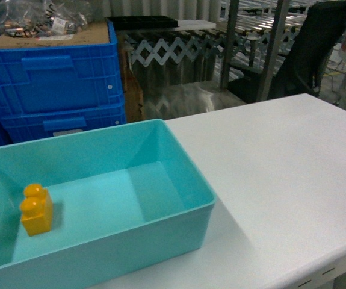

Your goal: Pick red block from blue box to shelf

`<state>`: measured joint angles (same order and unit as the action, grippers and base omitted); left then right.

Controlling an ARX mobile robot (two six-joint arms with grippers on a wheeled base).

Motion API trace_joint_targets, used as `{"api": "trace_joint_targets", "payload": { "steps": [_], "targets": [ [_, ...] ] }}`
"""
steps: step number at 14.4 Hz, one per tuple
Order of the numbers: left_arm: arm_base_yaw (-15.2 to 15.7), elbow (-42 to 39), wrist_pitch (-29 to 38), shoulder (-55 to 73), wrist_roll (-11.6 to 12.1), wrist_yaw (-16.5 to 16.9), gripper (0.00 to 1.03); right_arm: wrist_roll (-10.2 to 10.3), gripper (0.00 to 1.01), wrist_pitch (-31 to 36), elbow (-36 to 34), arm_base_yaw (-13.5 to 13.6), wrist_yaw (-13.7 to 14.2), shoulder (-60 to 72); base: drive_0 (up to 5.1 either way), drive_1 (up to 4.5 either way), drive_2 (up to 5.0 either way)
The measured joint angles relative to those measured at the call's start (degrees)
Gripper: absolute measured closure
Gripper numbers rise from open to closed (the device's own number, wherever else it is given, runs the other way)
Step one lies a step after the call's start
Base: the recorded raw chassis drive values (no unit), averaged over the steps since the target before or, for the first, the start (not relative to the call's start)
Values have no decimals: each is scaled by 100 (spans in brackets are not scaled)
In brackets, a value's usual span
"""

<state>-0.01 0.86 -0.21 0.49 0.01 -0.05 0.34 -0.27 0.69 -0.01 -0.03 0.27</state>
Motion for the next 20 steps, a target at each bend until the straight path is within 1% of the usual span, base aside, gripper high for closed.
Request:
{"api": "trace_joint_targets", "payload": {
  "steps": [20],
  "targets": [
    [0, 0, 0, 0, 0, 2, 5, 2, 64, 2, 0, 0, 0, 0, -160, -160, -160]
  ]
}}
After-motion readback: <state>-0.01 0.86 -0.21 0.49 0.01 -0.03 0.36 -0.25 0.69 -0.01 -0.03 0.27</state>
